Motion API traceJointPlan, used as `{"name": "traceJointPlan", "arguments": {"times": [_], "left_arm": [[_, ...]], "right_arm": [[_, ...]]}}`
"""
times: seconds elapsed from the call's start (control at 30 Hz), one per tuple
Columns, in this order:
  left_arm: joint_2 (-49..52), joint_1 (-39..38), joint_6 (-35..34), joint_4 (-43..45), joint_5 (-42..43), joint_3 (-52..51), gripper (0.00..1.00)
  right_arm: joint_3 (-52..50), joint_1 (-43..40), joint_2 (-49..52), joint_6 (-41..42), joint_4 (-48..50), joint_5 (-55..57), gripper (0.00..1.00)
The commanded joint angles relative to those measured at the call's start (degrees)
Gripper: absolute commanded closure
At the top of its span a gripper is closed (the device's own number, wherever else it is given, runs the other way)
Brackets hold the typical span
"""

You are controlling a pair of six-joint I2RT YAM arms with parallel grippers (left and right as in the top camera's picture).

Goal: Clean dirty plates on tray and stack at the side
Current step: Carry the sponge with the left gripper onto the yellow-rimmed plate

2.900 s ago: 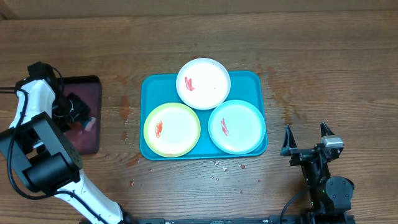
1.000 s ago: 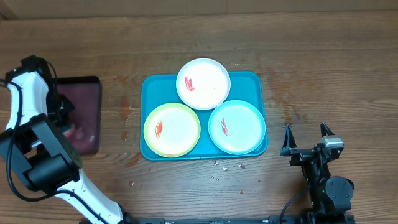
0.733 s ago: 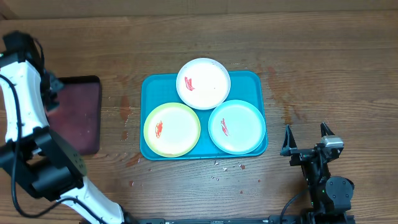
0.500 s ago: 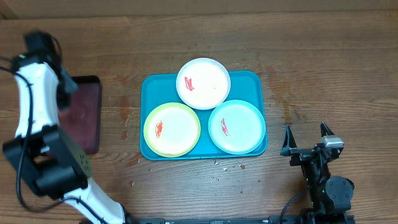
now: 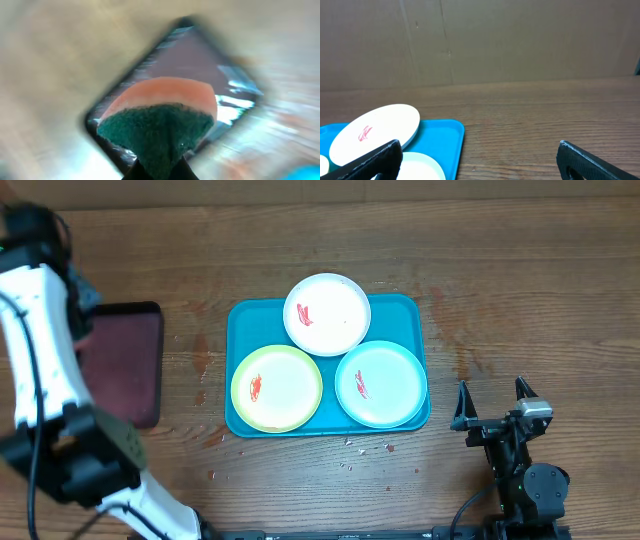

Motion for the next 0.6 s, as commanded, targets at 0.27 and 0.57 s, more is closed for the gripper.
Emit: {"name": "traceJointPlan", "arguments": {"times": [0.27,0.57], "left_arm": [[-4.5,-9.6,8.4,-12.0,32.6,-6.0,0.96],[-4.5,-28.7,8.2,3.0,32.5,-28.8,0.96]], "right_arm": [[-0.6,-0.1,-0.5,-0.3,0.3,0.5,0.00],[-0.6,-0.1,-0.5,-0.3,0.3,0.5,0.00]]}}
